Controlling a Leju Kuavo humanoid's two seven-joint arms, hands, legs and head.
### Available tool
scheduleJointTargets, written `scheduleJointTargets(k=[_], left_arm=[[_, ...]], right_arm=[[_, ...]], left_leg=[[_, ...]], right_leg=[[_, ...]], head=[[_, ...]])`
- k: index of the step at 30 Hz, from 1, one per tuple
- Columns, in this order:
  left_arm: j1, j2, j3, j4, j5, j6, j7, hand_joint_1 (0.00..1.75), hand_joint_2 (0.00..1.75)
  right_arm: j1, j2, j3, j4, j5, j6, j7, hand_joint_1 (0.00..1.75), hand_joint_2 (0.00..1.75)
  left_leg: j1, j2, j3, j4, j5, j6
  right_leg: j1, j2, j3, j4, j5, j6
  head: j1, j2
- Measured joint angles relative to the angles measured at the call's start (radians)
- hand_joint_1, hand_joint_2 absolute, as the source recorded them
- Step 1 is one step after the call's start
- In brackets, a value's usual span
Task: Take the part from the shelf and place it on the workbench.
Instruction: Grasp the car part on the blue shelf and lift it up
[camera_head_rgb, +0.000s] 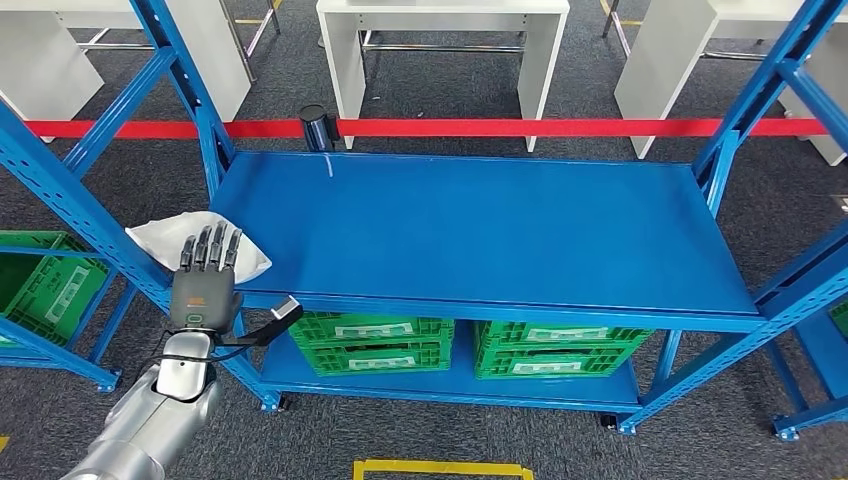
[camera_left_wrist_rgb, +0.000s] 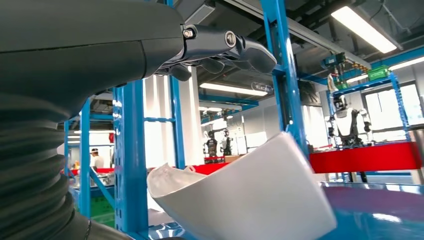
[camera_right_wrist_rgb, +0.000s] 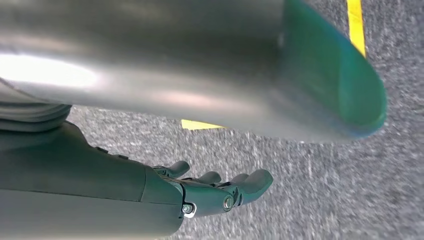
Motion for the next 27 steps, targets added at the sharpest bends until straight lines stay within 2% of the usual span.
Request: scheduleJointTargets(k=[10, 11, 14, 15, 17, 23, 27], left_arm=[[0.035, -0.023, 0.045, -0.038, 0.000, 0.000, -0.018, 0.00, 1.75], [0.038, -0.024, 0.049, -0.041, 0.000, 0.000, -0.017, 0.10, 1.75], [0.045, -0.025, 0.060, -0.046, 0.000, 0.000, -0.015, 1.32, 1.75], [0.047, -0.024, 0.064, -0.047, 0.000, 0.000, -0.015, 1.66, 1.75], [0.050, -0.024, 0.072, -0.049, 0.000, 0.000, -0.017, 1.75, 1.75], [0.061, -0.023, 0.095, -0.049, 0.000, 0.000, -0.006, 1.69, 1.75], [0.072, -0.020, 0.110, -0.050, 0.000, 0.000, -0.001, 1.75, 1.75]], right_arm=[[0.008, 0.007, -0.023, -0.081, 0.011, 0.000, -0.019, 0.00, 0.00], [0.008, 0.008, -0.025, -0.086, 0.014, 0.000, -0.019, 0.00, 0.00], [0.009, 0.011, -0.030, -0.100, 0.025, 0.001, -0.019, 0.00, 0.00], [0.009, 0.011, -0.032, -0.105, 0.029, 0.001, -0.019, 0.00, 0.00], [0.009, 0.012, -0.037, -0.112, 0.034, 0.001, -0.019, 0.00, 0.00], [0.009, 0.013, -0.044, -0.132, 0.057, 0.002, -0.038, 0.00, 0.00], [0.010, 0.013, -0.048, -0.145, 0.065, 0.002, -0.050, 0.00, 0.00]], left_leg=[[0.000, 0.000, 0.000, 0.000, 0.000, 0.000], [0.000, 0.000, 0.000, 0.000, 0.000, 0.000], [0.000, 0.000, 0.000, 0.000, 0.000, 0.000], [0.000, 0.000, 0.000, 0.000, 0.000, 0.000], [0.000, 0.000, 0.000, 0.000, 0.000, 0.000], [0.000, 0.000, 0.000, 0.000, 0.000, 0.000], [0.000, 0.000, 0.000, 0.000, 0.000, 0.000]], right_leg=[[0.000, 0.000, 0.000, 0.000, 0.000, 0.000], [0.000, 0.000, 0.000, 0.000, 0.000, 0.000], [0.000, 0.000, 0.000, 0.000, 0.000, 0.000], [0.000, 0.000, 0.000, 0.000, 0.000, 0.000], [0.000, 0.000, 0.000, 0.000, 0.000, 0.000], [0.000, 0.000, 0.000, 0.000, 0.000, 0.000], [0.000, 0.000, 0.000, 0.000, 0.000, 0.000]], head=[[0.000, 0.000], [0.000, 0.000], [0.000, 0.000], [0.000, 0.000], [0.000, 0.000], [0.000, 0.000], [0.000, 0.000]])
